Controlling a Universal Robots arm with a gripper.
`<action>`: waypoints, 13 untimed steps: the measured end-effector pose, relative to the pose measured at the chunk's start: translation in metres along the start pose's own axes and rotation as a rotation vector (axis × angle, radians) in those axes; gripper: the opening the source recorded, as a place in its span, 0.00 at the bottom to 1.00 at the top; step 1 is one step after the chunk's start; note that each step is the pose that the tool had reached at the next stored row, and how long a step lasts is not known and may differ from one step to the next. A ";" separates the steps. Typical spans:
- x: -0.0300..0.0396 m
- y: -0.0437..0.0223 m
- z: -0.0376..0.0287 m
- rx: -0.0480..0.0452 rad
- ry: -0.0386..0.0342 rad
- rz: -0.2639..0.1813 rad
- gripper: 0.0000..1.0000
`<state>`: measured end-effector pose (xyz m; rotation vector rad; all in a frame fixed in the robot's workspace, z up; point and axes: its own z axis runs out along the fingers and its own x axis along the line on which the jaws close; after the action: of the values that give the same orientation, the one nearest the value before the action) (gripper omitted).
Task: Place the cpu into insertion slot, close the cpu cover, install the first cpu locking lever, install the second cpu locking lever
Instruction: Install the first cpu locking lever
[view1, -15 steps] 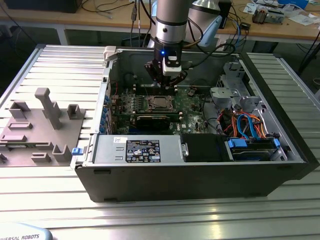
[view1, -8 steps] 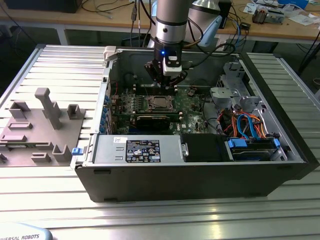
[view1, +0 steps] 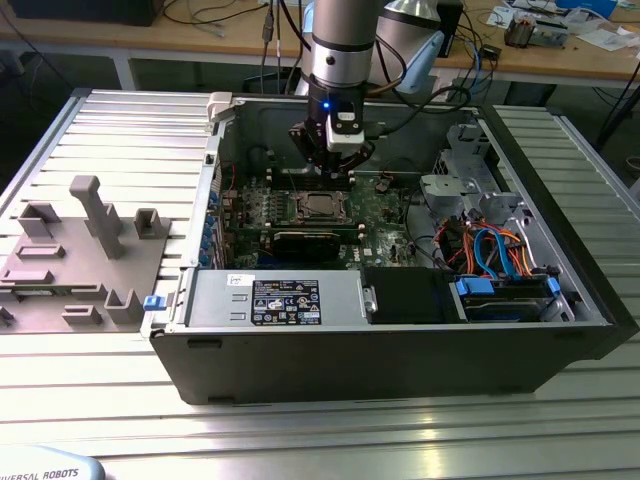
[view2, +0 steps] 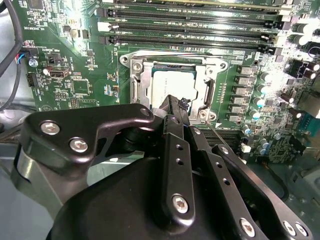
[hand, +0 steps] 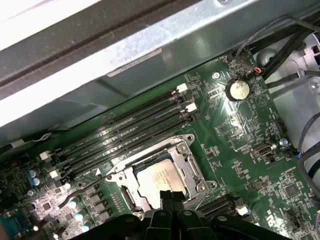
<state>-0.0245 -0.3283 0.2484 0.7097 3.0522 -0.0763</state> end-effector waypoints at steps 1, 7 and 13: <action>0.0000 0.0000 0.0000 0.0000 0.0000 -0.001 0.11; 0.0000 0.0000 0.0000 -0.0001 -0.0003 -0.007 0.11; 0.0000 0.0000 0.0000 -0.0003 -0.0007 -0.015 0.11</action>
<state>-0.0245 -0.3283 0.2484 0.6864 3.0571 -0.0762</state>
